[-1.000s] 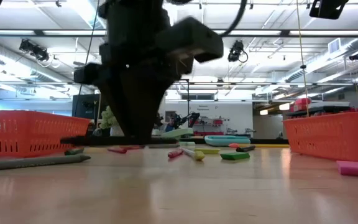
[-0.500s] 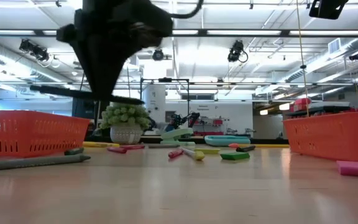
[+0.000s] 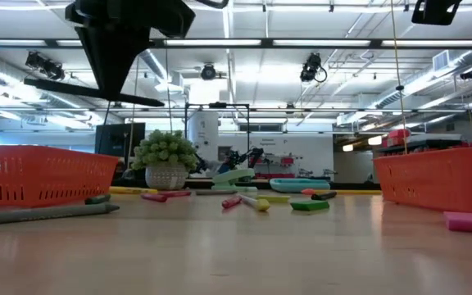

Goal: Sort crayons/erasers/pens/pencils in bins
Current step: Put the bottom black pen into the top left orange basket

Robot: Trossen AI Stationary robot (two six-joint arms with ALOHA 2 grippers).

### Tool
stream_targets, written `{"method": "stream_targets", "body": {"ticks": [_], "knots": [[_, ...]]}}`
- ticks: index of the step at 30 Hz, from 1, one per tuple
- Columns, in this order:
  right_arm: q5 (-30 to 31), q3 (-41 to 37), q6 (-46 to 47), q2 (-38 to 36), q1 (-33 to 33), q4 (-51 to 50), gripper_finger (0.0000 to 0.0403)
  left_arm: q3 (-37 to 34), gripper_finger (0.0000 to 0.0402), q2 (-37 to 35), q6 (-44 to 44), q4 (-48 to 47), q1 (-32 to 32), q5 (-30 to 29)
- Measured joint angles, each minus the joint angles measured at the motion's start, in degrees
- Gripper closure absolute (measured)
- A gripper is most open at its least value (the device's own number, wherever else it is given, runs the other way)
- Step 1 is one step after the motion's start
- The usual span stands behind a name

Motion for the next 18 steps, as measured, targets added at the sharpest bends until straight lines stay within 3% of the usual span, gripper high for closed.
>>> {"method": "stream_targets", "body": {"ticks": [8, 18], "knots": [[-2.4, 0.0, 0.1, 0.0, 0.0, 0.0, 0.0397, -4.9, 0.0359, -1.9, 0.8, 0.6, -0.6, -1.1], [-2.4, 0.0, -0.2, 0.0, 0.0, 0.0, 0.0397, -21.5, 0.0351, -17.0, -1.8, 10.6, 0.0, -1.5]]}}
